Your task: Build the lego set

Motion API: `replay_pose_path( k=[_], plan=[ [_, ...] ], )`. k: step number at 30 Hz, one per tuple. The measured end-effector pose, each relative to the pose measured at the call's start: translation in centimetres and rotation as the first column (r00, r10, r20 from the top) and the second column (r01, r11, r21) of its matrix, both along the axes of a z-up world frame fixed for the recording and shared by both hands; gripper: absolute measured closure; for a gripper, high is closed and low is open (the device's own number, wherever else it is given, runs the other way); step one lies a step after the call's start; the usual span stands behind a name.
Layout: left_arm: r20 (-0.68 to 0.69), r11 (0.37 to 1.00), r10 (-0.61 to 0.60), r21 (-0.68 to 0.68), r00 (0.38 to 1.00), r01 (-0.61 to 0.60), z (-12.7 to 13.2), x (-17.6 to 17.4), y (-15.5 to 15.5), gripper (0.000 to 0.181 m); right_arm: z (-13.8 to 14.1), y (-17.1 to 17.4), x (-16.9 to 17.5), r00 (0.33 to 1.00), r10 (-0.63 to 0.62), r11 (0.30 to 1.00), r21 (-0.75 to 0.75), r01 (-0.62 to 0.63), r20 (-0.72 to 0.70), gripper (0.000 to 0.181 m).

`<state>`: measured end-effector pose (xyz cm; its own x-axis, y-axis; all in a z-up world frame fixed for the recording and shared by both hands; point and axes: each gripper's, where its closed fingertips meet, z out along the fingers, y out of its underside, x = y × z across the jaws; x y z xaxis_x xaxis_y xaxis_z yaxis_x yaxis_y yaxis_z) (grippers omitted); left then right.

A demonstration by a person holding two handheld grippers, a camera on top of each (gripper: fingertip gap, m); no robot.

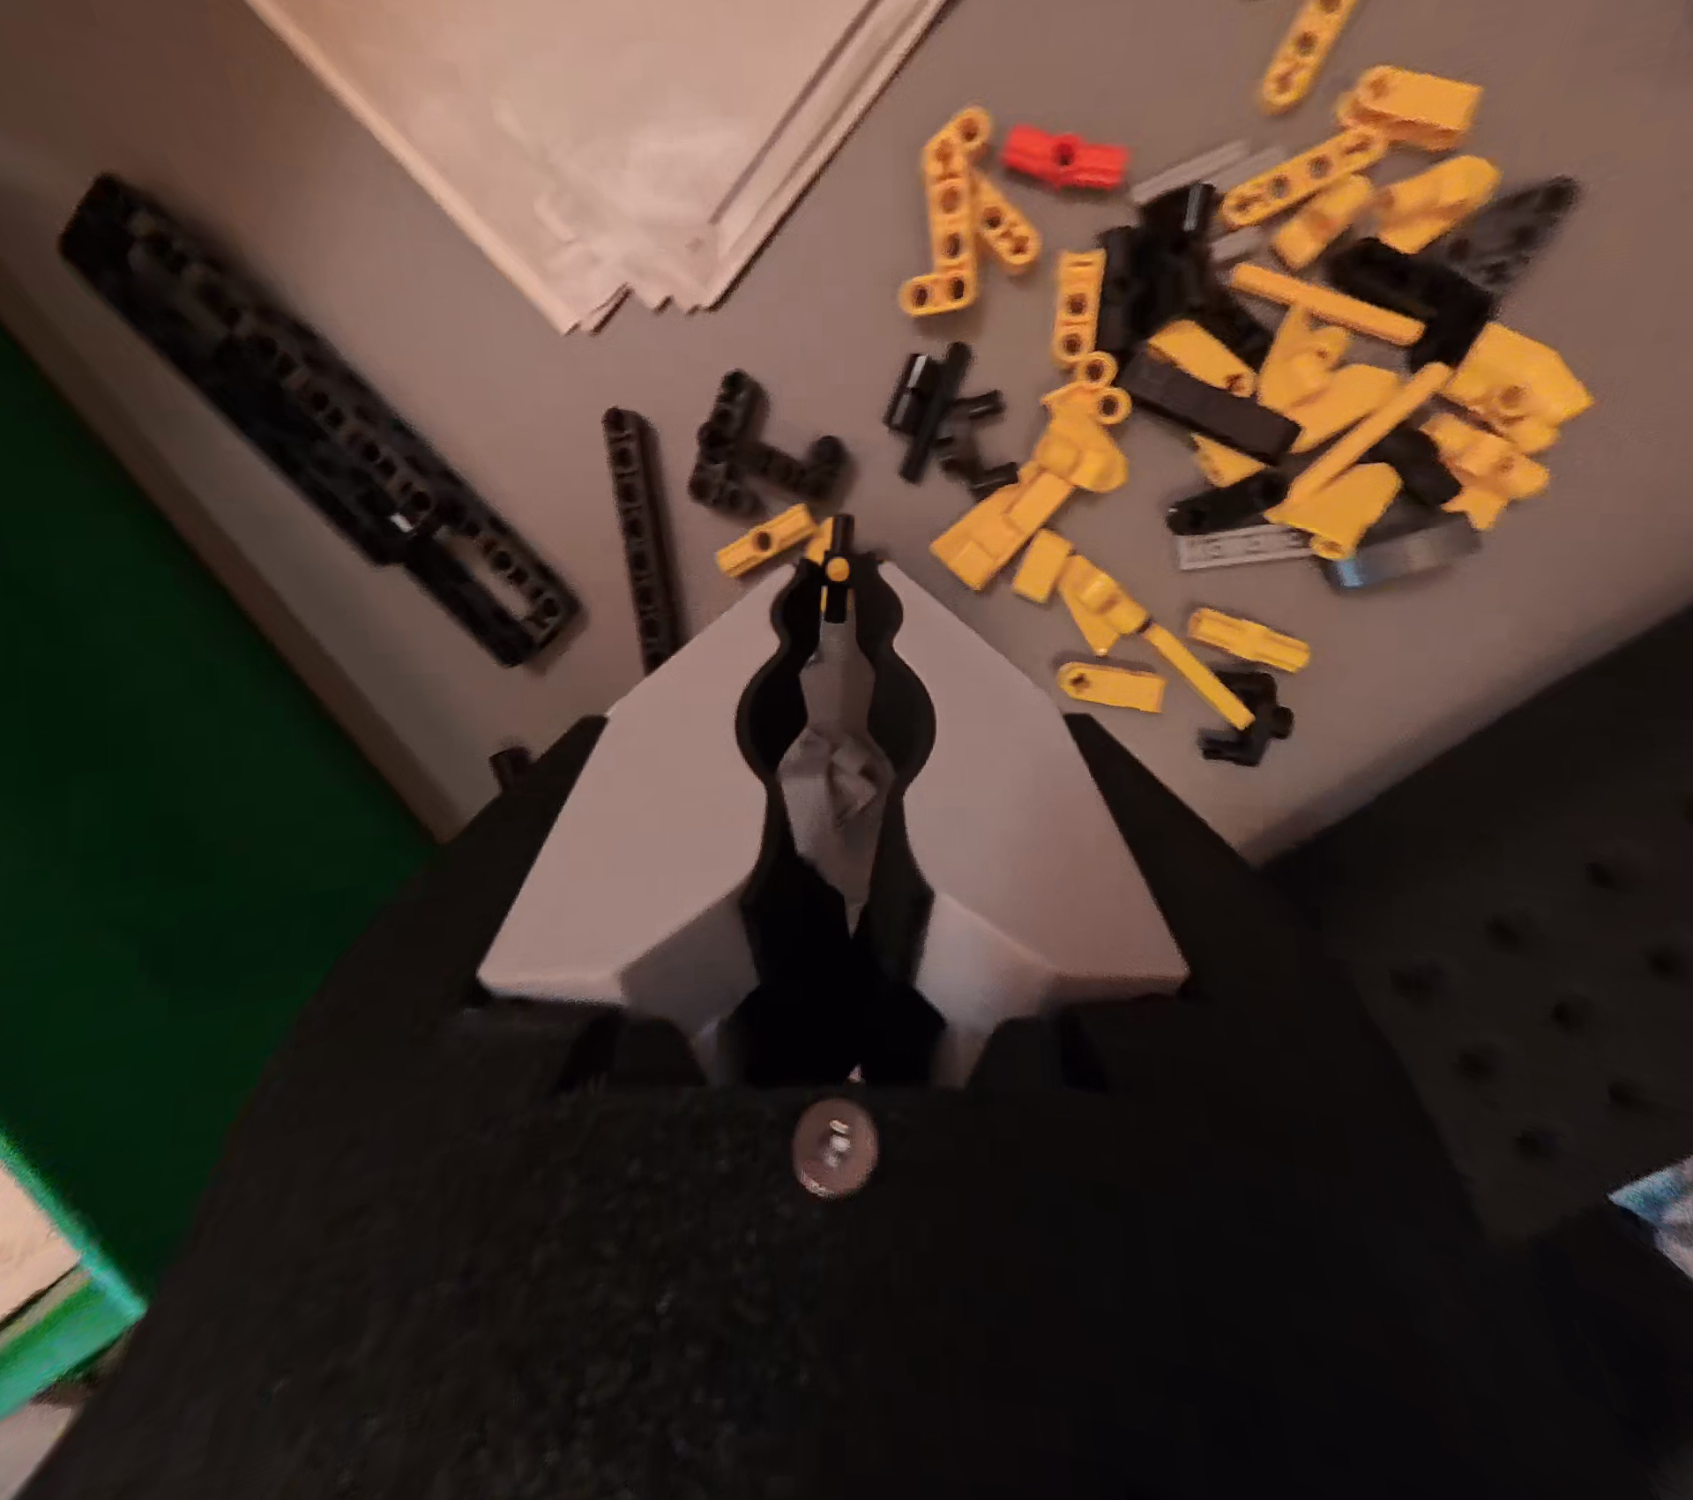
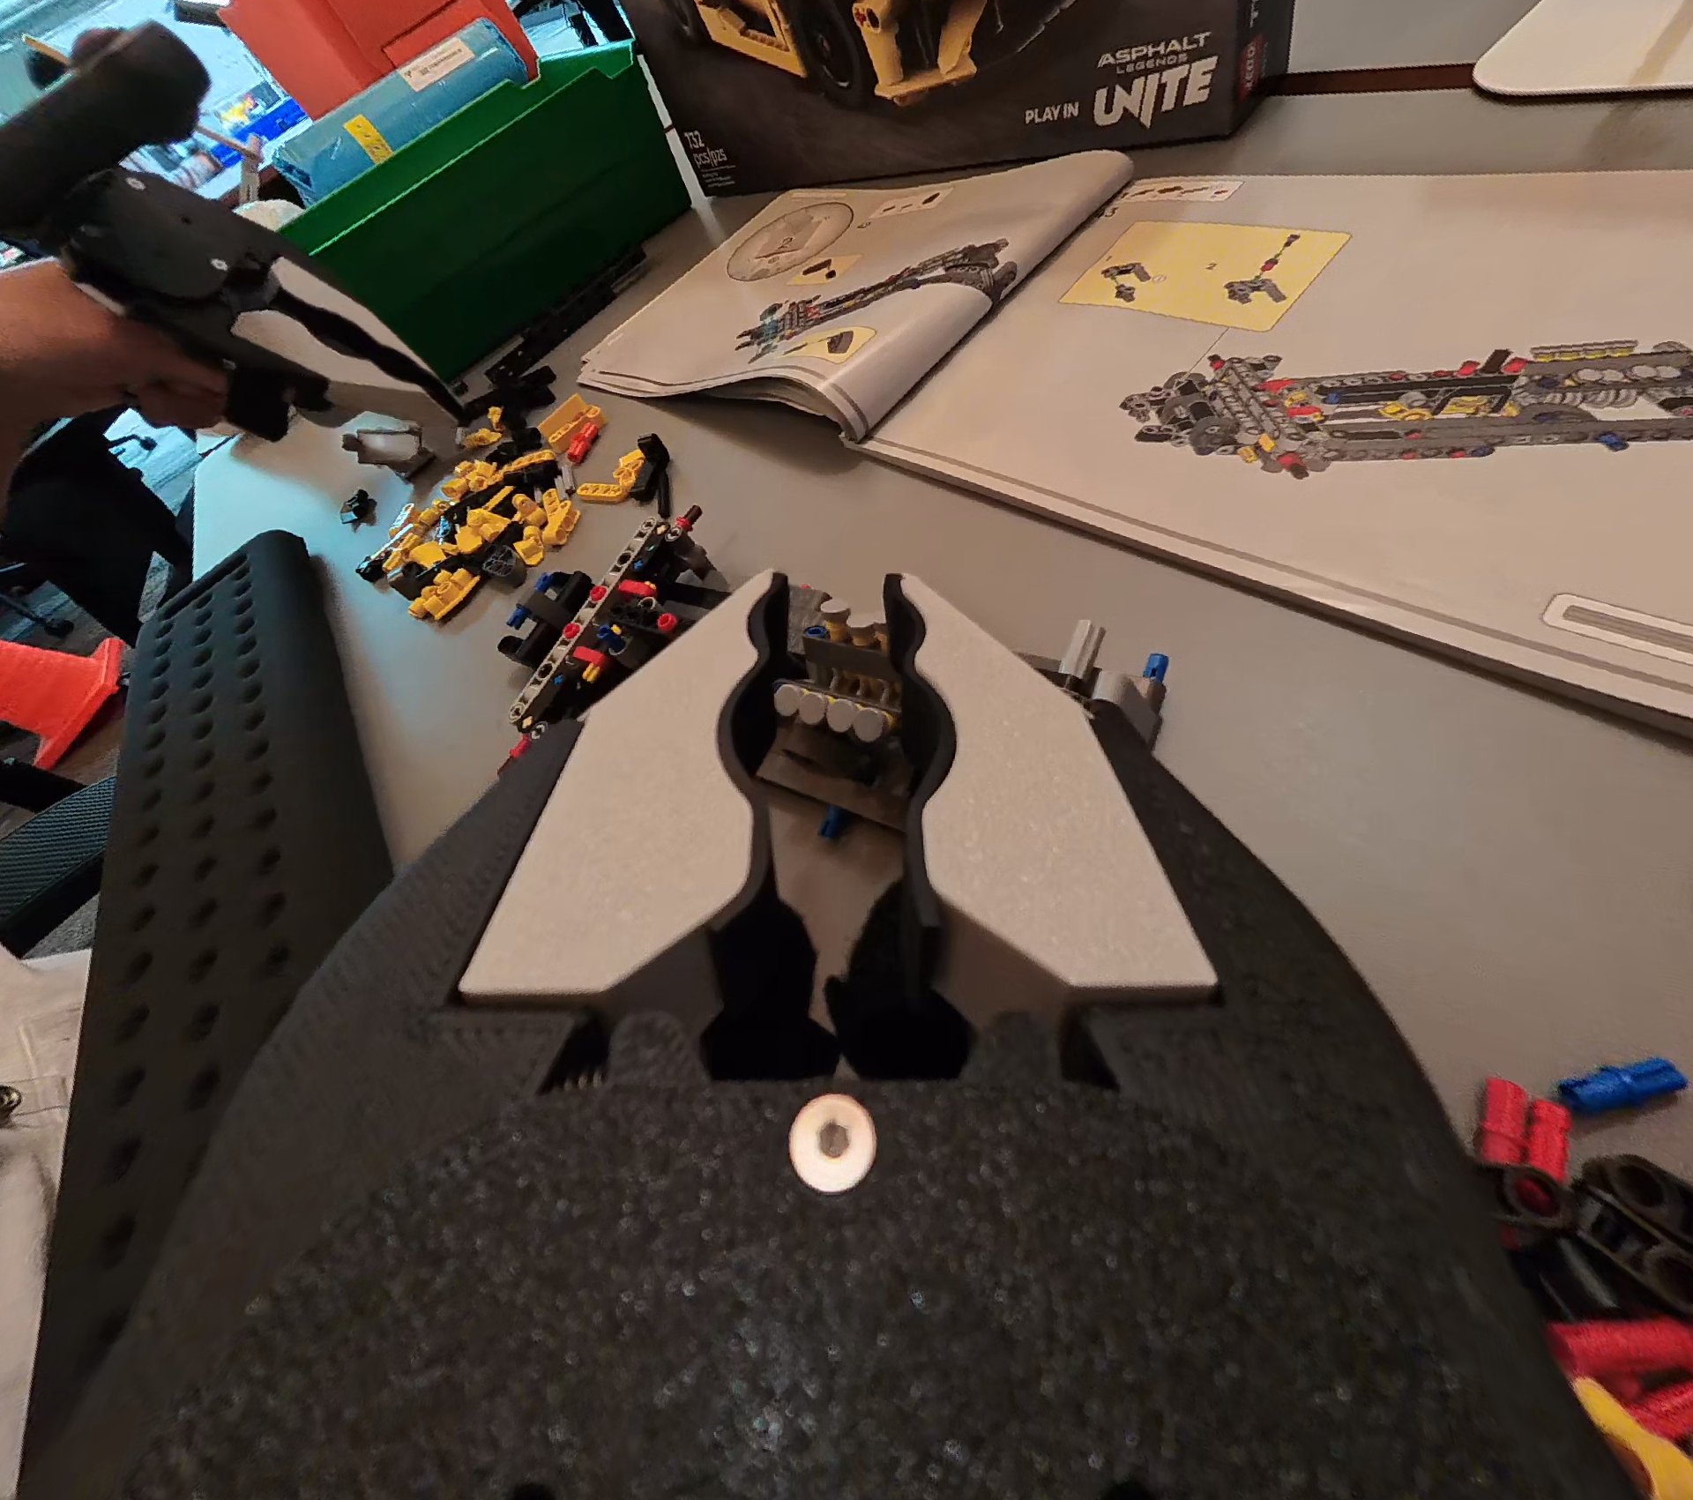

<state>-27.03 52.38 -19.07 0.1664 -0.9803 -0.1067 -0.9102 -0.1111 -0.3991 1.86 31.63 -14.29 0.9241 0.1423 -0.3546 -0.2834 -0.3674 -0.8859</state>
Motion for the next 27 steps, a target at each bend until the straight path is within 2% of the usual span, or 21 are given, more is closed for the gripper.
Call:
replay_pose_path(
  k=[4, 12, 15, 18, 20, 23, 27],
  plan=[
    [-0.048, 1.0, -0.028, -0.011, 0.998, 0.027, -1.0, 0.0, -0.7, 0.175, -0.2, 0.0, -0.1, 1.0, 0.005, 1.0, -0.008, -0.005, 0.007, 0.162],
    [-0.013, 1.0, 0.011, -0.021, 1.0, -0.011, -1.4, 1.1, -0.7, 0.175, -0.2, 0.1, -0.1, 1.0, 0.006, 1.0, -0.011, -0.006, 0.008, 0.162],
    [0.028, 0.999, 0.019, -0.028, 0.999, -0.018, -0.6, 1.1, -0.8, 0.158, -0.3, 0.0, -0.2, 1.0, 0.009, 1.0, -0.014, -0.009, 0.014, 0.162],
    [0.002, 1.0, 0.01, 0.03, 1.0, -0.01, 0.0, -0.2, 0.2, 0.158, -0.3, 0.0, -0.2, 1.0, 0.01, 1.0, -0.014, -0.009, 0.012, 0.162],
    [-0.034, 0.999, -0.013, 0.052, 0.999, 0.015, -0.3, -0.8, 0.5, 0.155, -0.3, 0.0, -0.3, 1.0, 0.011, 1.0, -0.014, -0.011, 0.012, 0.162],
    [-0.111, 0.991, -0.077, 0.099, 0.991, 0.088, -1.0, -0.9, 0.9, 0.143, -0.4, 0.1, -0.4, 1.0, 0.016, 1.0, -0.019, -0.015, 0.018, 0.162],
    [-0.128, 0.971, -0.187, 0.124, 0.974, 0.203, -1.2, 0.0, 1.0, 0.142, -0.5, 0.0, -0.4, 1.0, 0.013, 1.0, -0.023, -0.013, 0.024, 0.162]
  ],
)
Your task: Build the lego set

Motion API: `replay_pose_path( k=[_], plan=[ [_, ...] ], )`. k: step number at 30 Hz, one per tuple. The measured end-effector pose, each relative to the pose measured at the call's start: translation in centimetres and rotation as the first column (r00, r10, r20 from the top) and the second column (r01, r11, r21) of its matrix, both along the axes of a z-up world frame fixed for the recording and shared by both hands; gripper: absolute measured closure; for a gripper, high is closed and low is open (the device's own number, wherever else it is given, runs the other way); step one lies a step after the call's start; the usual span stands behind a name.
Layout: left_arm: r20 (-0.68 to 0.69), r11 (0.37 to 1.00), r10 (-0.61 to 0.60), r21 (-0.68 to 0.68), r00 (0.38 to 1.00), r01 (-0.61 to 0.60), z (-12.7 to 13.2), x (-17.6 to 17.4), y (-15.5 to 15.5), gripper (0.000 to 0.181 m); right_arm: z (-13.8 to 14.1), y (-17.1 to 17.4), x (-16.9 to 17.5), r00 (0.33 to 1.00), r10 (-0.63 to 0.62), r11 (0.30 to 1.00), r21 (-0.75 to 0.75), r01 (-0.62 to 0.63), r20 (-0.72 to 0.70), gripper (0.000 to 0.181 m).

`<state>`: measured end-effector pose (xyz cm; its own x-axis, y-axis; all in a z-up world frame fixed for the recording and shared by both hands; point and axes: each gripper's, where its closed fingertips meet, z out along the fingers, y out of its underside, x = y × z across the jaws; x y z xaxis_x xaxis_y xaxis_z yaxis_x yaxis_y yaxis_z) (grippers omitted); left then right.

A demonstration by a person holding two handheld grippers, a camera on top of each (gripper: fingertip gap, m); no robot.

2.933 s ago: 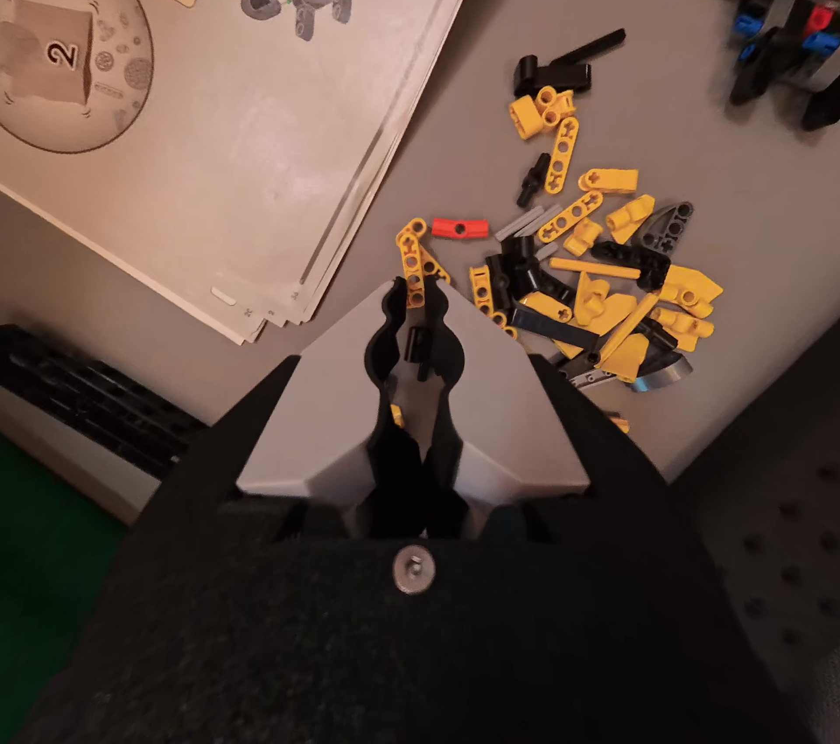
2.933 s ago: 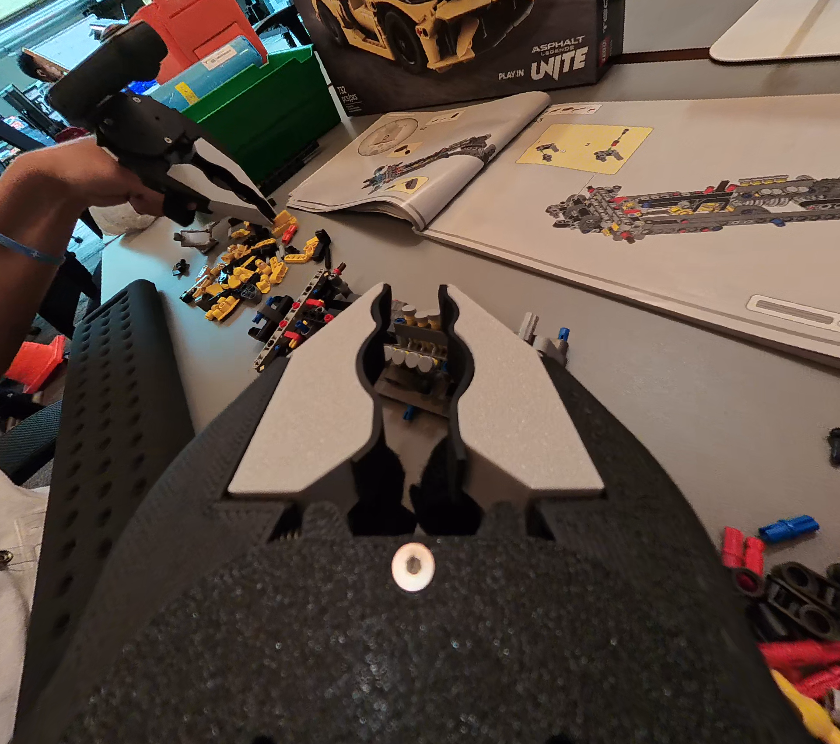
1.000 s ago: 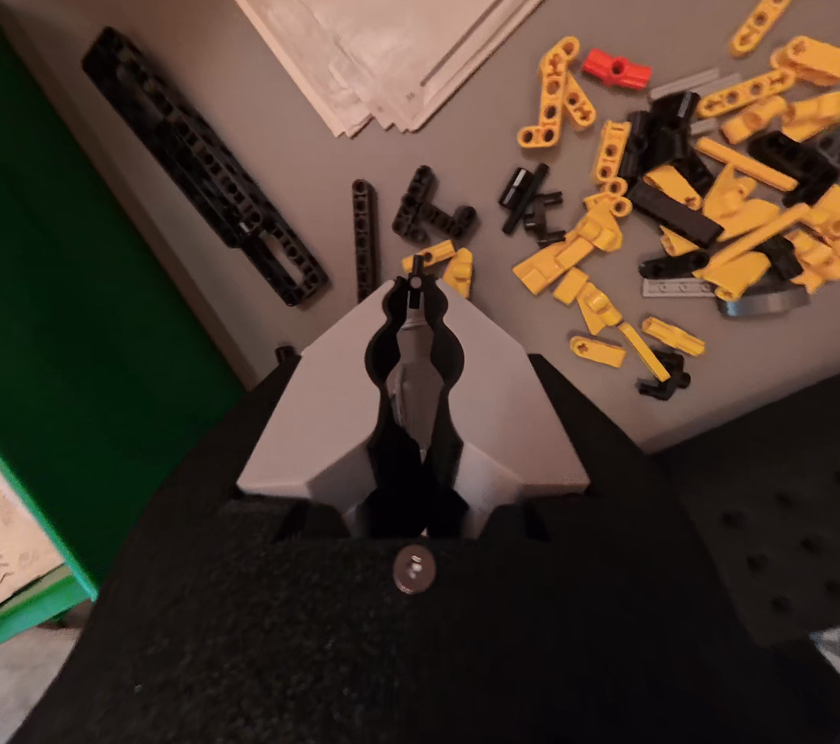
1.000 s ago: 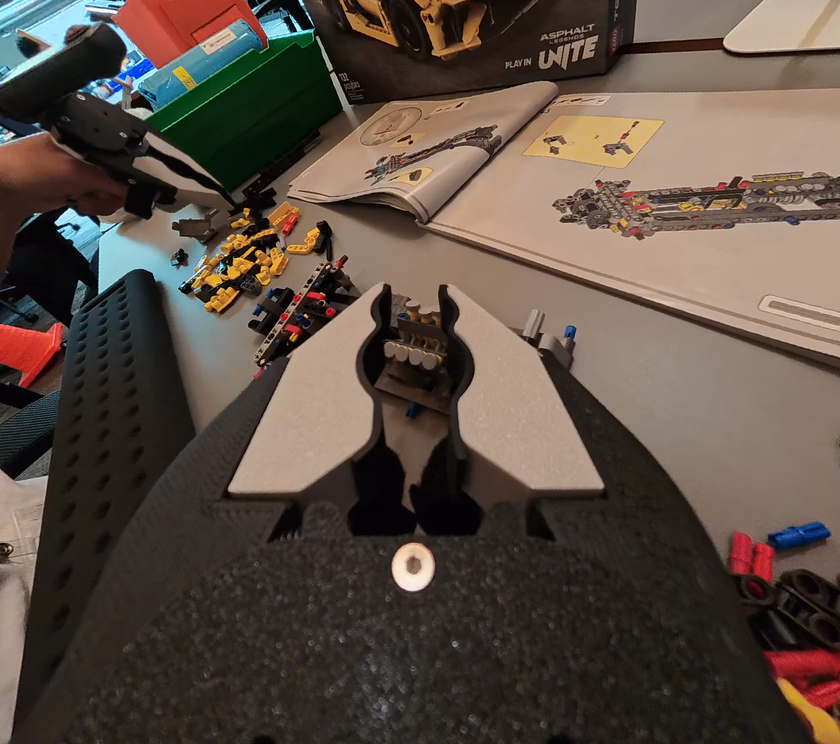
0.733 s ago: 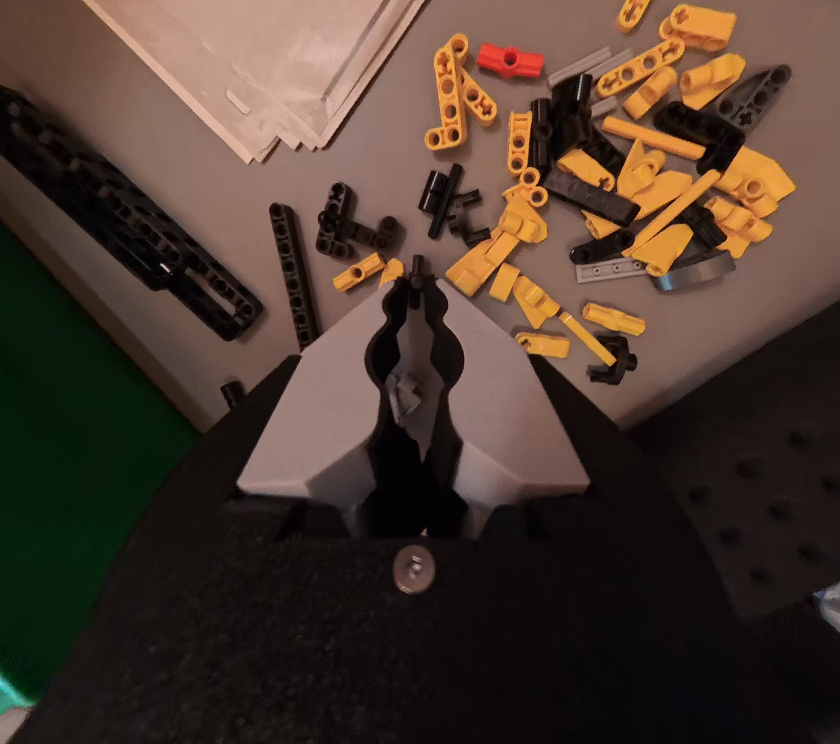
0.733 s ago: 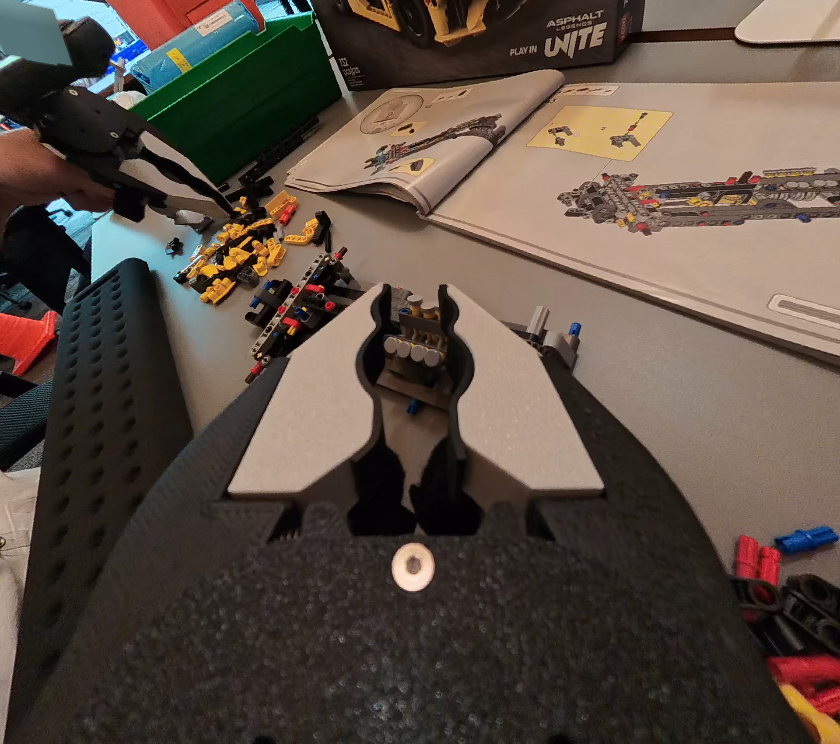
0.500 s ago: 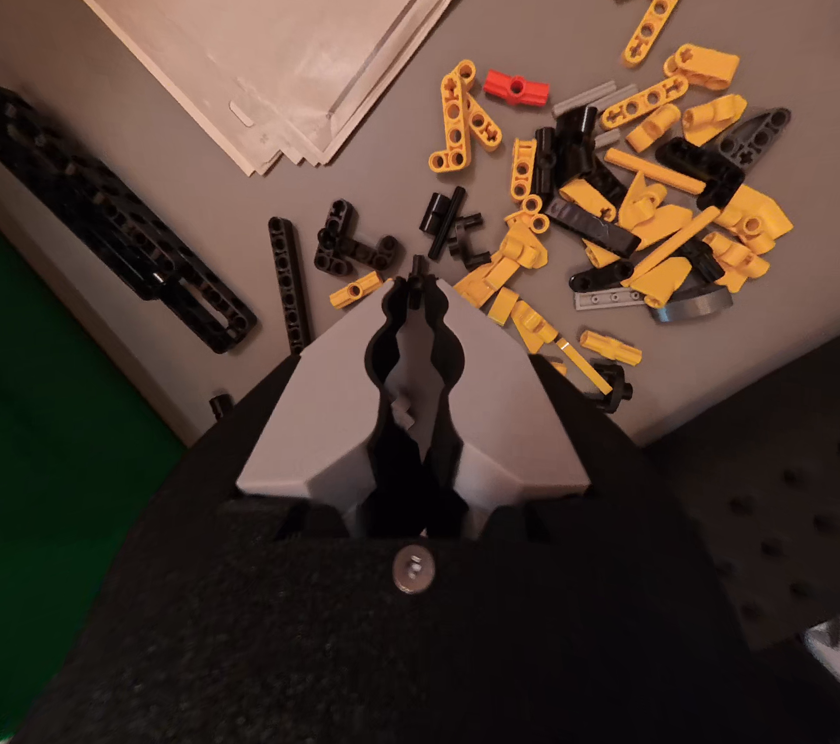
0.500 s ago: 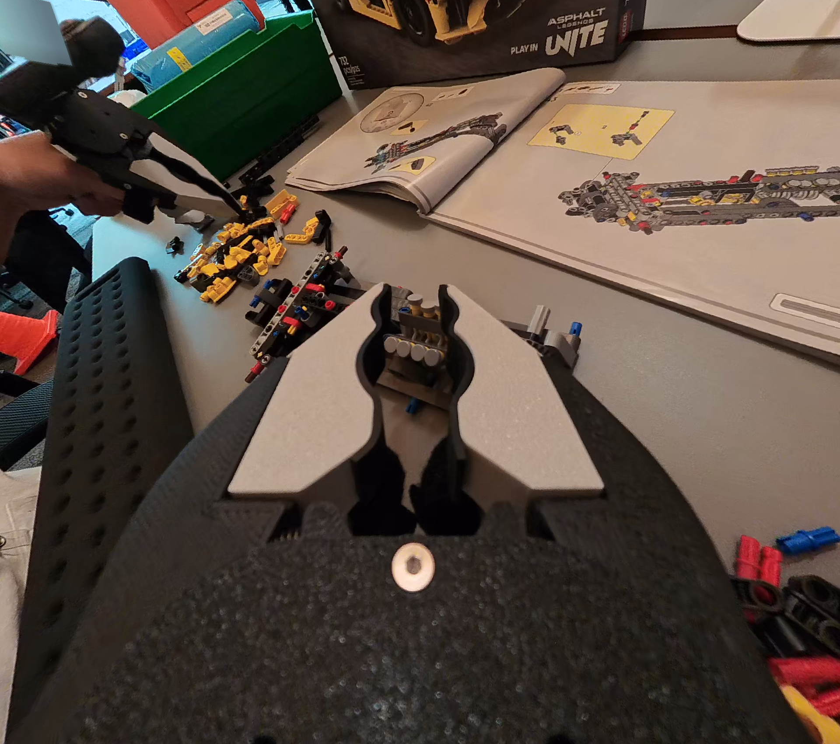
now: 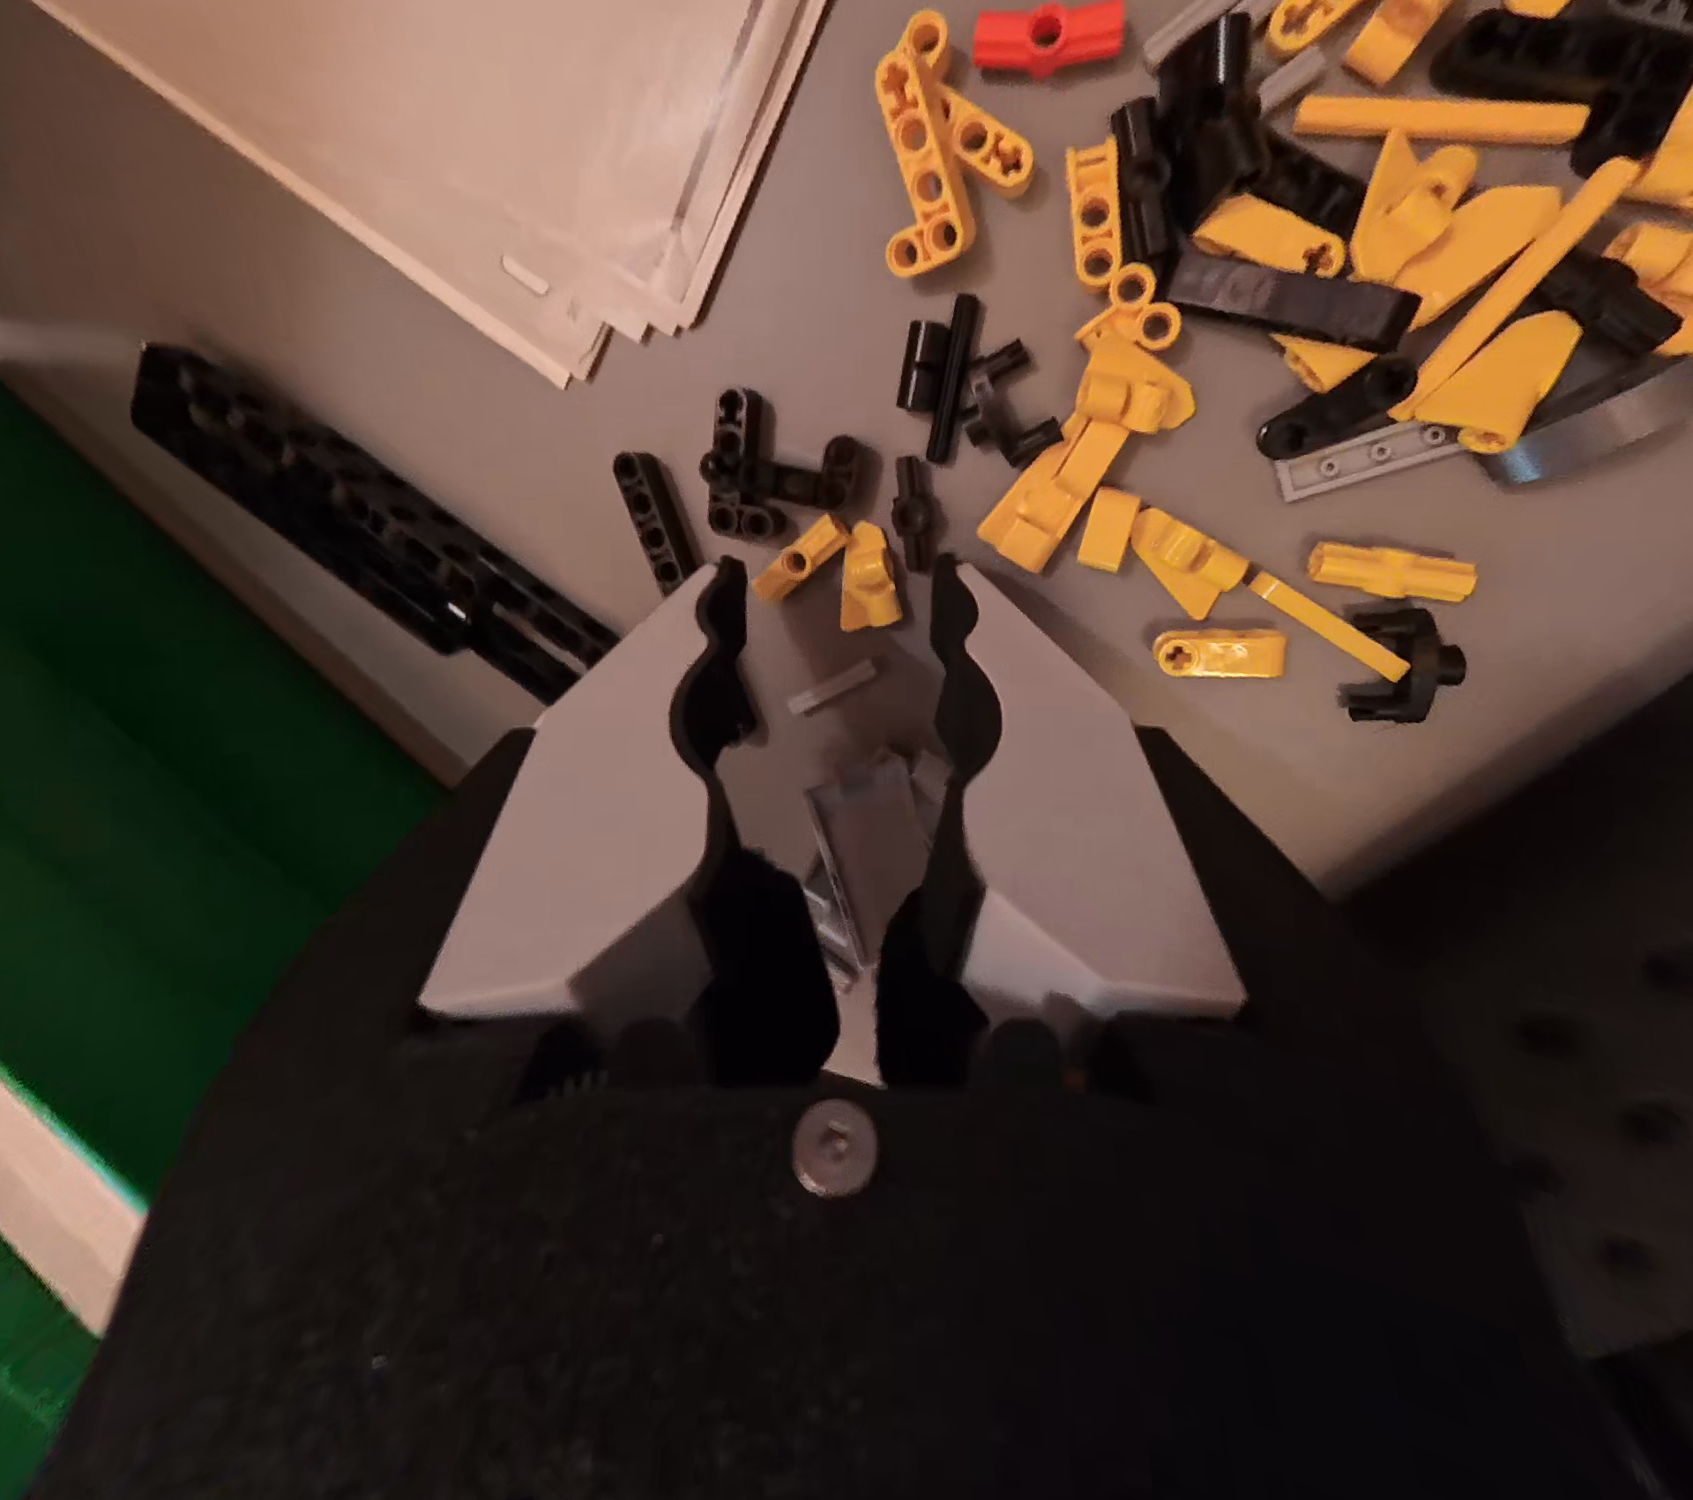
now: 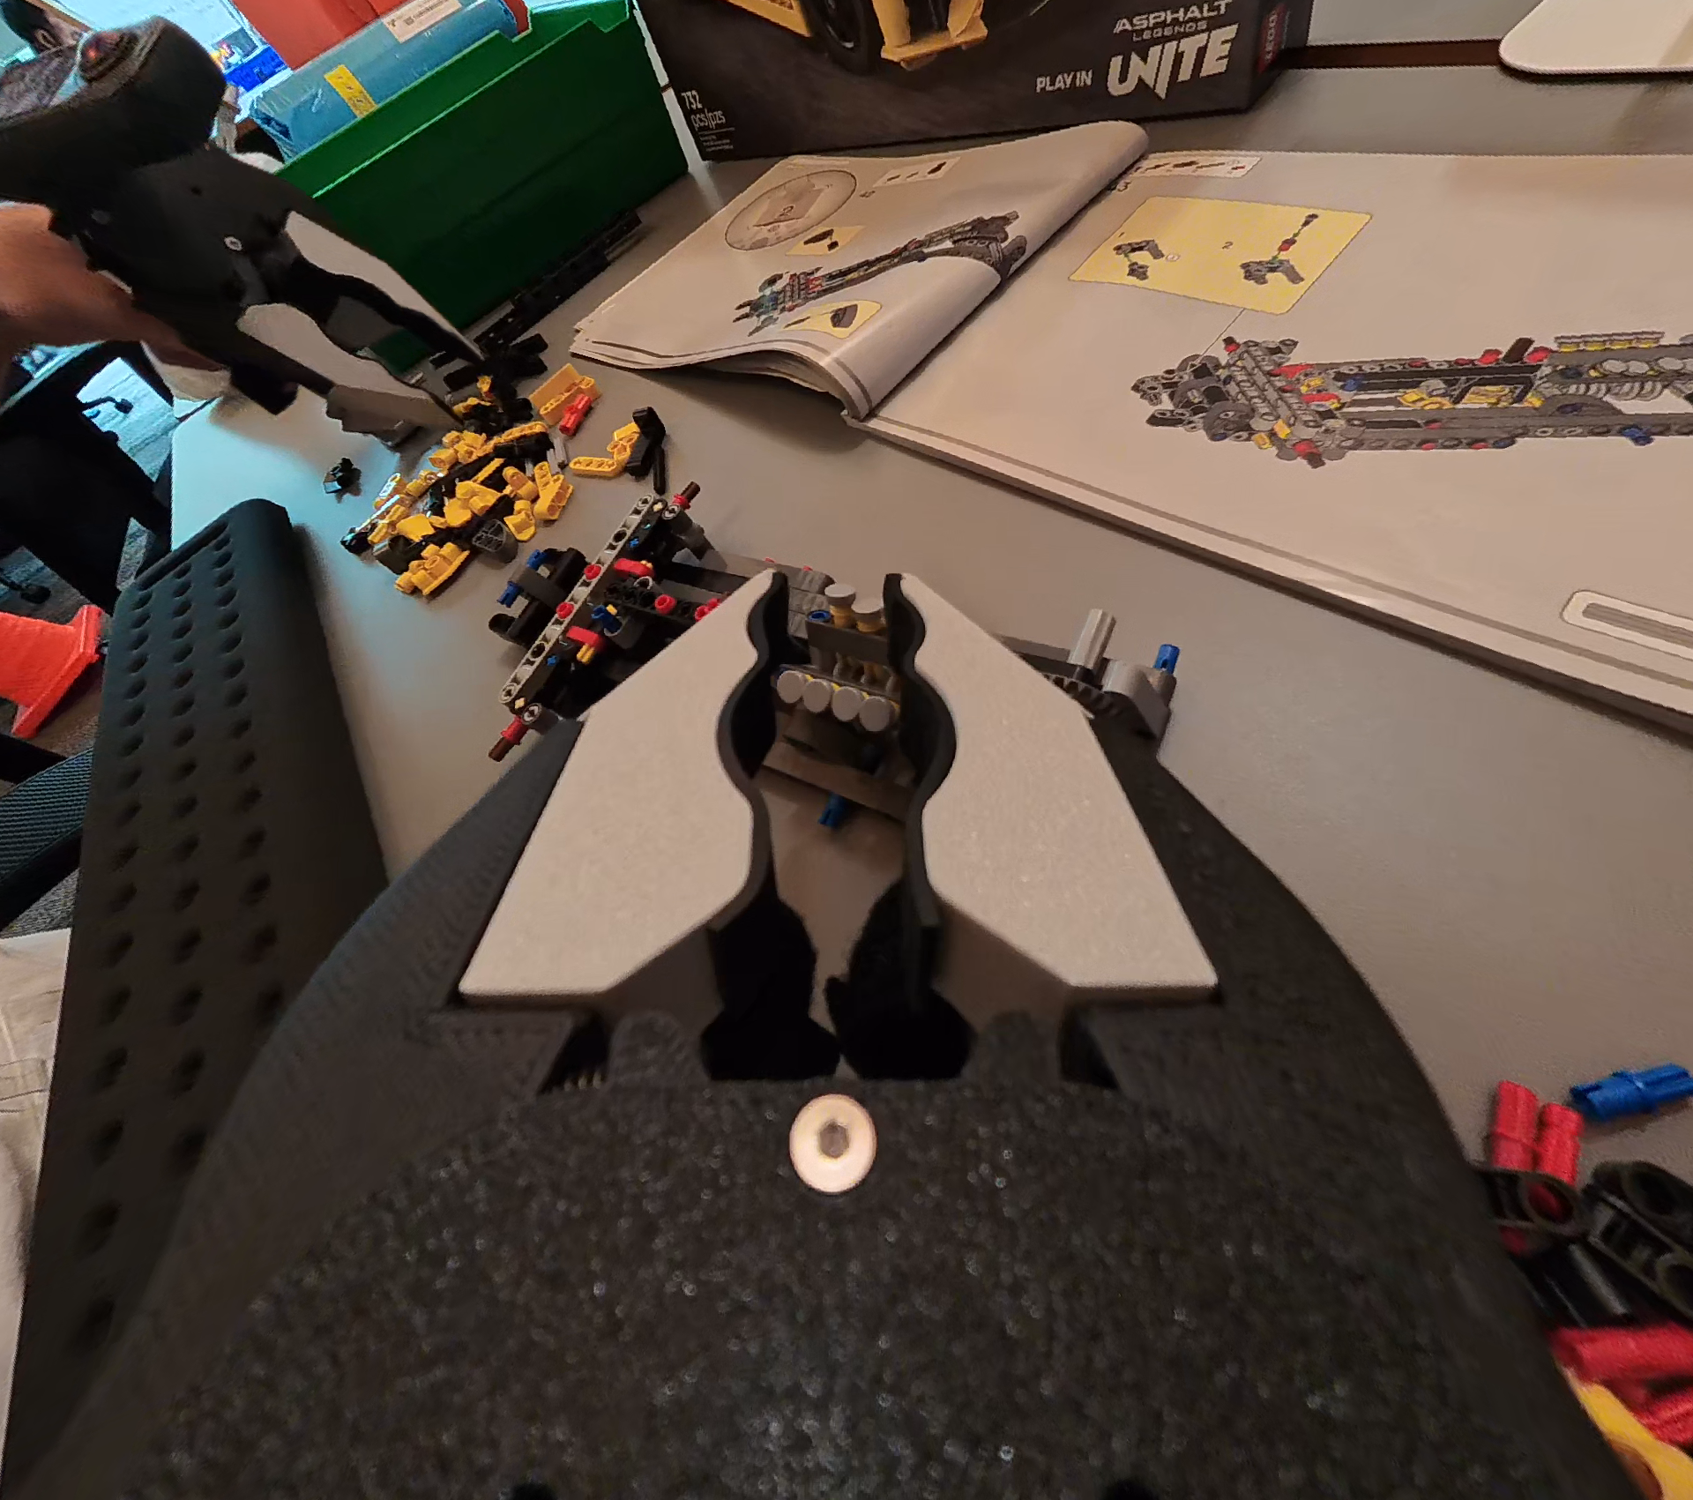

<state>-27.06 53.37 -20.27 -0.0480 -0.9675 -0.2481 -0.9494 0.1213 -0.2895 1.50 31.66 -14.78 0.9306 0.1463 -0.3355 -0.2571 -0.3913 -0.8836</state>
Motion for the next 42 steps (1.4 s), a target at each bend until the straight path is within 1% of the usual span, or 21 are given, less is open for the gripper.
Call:
replay_pose_path(
  k=[3, 5, 9, 12, 19, 24, 26, 29, 31, 33, 35, 40, 42],
  plan=[
    [-0.01, 0.998, -0.03, -0.046, 0.999, 0.03, -0.2, 0.2, 0.3, 0.143, 0.0, 0.0, 0.0, 1.0, 0.0, 1.0, 0.002, 0.0, -0.005, 0.162],
    [-0.025, 0.994, -0.058, -0.096, 0.998, 0.055, -0.3, 0.2, 0.0, 0.152, 0.0, 0.0, 0.0, 1.0, 0.003, 1.0, -0.001, -0.003, -0.006, 0.162],
    [-0.062, 0.987, -0.045, -0.155, 0.997, 0.035, -0.5, -0.3, -0.4, 0.163, -0.3, 0.0, -0.1, 1.0, 0.007, 1.0, -0.012, -0.007, 0.005, 0.162],
    [-0.072, 0.986, -0.035, -0.165, 0.997, 0.023, -0.5, -0.6, -0.6, 0.163, -0.3, 0.1, -0.2, 1.0, 0.009, 1.0, -0.015, -0.009, 0.004, 0.161],
    [-0.098, 0.995, -0.016, -0.1, 0.995, 0.006, -0.2, -1.3, -0.3, 0.166, -0.5, 0.1, -0.5, 1.0, 0.024, 0.999, -0.023, -0.024, 0.009, 0.161],
    [-0.09, 0.996, -0.003, -0.087, 0.996, -0.004, 0.2, -1.4, -0.1, 0.167, -0.6, 0.2, -0.7, 0.999, 0.031, 0.999, -0.027, -0.03, 0.022, 0.162],
    [-0.07, 0.997, -0.002, -0.073, 0.998, -0.003, 0.8, -1.2, 0.0, 0.167, -0.6, 0.1, -0.6, 0.999, 0.029, 0.999, -0.028, -0.029, 0.022, 0.162],
    [-0.004, 0.998, -0.003, -0.067, 1.0, 0.003, 2.1, -0.4, -0.5, 0.167, -0.6, 0.2, -0.6, 0.999, 0.028, 0.999, -0.025, -0.028, 0.021, 0.162],
    [0.049, 0.997, -0.006, -0.072, 0.999, 0.01, 3.1, 0.2, -1.1, 0.167, -0.6, 0.2, -0.6, 0.999, 0.03, 0.999, -0.027, -0.029, 0.022, 0.162],
    [0.107, 0.992, -0.027, -0.122, 0.994, 0.04, 4.0, 0.5, -2.8, 0.167, -0.7, 0.2, -0.7, 0.999, 0.033, 0.999, -0.03, -0.032, 0.025, 0.162],
    [0.143, 0.986, -0.036, -0.157, 0.989, 0.059, 4.2, 0.8, -4.4, 0.167, -0.7, 0.2, -0.7, 0.999, 0.036, 0.999, -0.033, -0.035, 0.027, 0.162],
    [0.12, 0.977, -0.056, -0.198, 0.991, 0.079, 2.1, 1.2, -7.2, 0.167, -0.9, 0.2, -0.9, 0.999, 0.043, 0.998, -0.04, -0.042, 0.026, 0.162],
    [0.086, 0.98, -0.052, -0.189, 0.995, 0.067, 1.1, 1.2, -7.3, 0.167, -0.9, 0.2, -1.0, 0.999, 0.047, 0.998, -0.042, -0.045, 0.028, 0.162]
  ],
)
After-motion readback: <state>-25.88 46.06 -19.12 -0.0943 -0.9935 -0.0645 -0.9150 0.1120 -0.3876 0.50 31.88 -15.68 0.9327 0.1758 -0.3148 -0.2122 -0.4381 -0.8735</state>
